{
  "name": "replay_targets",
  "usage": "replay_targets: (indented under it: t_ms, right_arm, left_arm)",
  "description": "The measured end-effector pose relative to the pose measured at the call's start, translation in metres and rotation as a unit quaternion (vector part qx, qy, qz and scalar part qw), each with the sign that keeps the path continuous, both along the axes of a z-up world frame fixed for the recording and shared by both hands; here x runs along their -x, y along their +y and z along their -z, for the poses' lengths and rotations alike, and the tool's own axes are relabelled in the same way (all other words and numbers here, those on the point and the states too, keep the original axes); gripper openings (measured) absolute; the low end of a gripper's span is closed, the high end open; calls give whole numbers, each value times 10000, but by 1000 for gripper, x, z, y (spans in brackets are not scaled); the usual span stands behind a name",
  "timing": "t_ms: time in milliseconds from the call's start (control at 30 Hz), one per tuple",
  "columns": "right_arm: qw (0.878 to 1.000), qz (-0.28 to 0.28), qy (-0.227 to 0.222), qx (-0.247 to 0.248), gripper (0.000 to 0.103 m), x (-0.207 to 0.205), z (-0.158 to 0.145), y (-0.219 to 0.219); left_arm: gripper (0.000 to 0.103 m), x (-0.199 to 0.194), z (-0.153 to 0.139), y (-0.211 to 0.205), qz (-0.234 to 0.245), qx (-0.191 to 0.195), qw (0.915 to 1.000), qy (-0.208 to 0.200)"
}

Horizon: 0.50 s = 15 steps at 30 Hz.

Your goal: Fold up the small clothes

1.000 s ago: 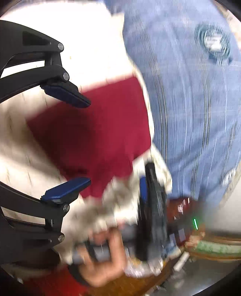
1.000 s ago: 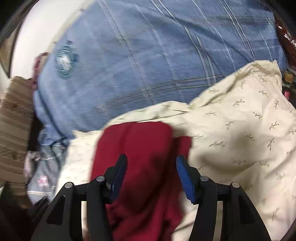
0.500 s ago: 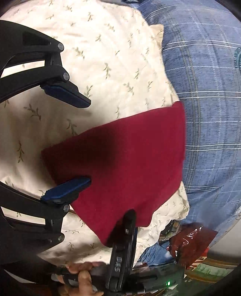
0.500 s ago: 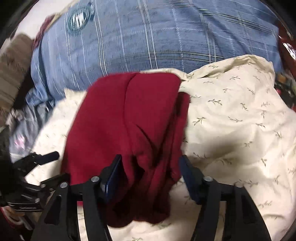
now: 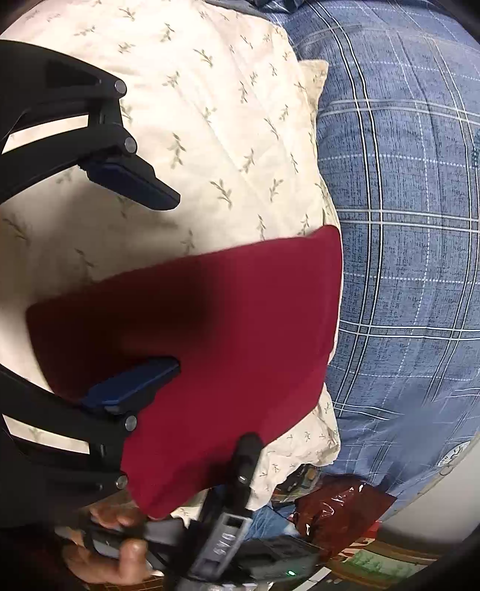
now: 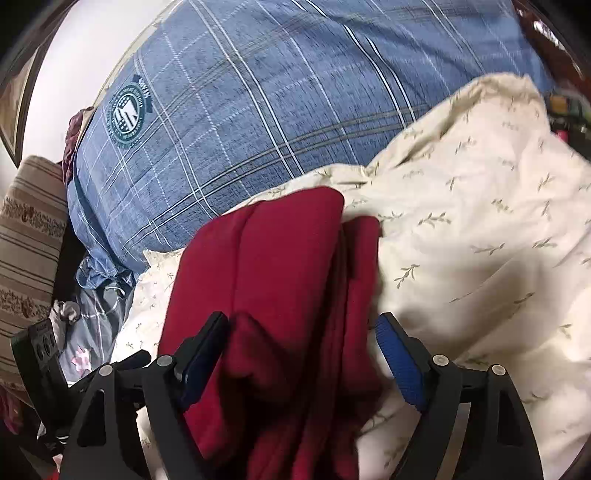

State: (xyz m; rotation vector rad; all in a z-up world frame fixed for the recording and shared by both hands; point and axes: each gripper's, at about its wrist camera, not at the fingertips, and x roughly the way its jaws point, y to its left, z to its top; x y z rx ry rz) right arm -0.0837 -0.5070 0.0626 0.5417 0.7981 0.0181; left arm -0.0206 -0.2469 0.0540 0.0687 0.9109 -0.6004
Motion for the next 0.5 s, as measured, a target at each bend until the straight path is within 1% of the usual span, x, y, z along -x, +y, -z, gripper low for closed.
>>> replay_targets:
  t_ms: [67,200,300,400,467,500]
  right_arm:
    - [9999,-108,29,-113,87,-5,6,-1]
    - [9996,-260,59,-93,91,-13,12,2]
    - [9994,-291,37,-202,92,-16,15,0]
    - [9992,-354,4,-198,92,-17,16,0]
    - [9990,-409,-19,-204,89,-17,17,2]
    - [9986,-475,-32,-233,77,-18,17,3]
  left_arm:
    - [87,-5,1,-4,62,83,9999,31]
    - [92,-17,7,-10,120,285,9993,197]
    - [98,-24,12,-14,151,365,9989,255]
    - [103,-31,18,-17,179,456,9982,335]
    - [103,-37,24,-18,249,606,9965,524]
    - [103,-41,28,-18,304,719,9946,677]
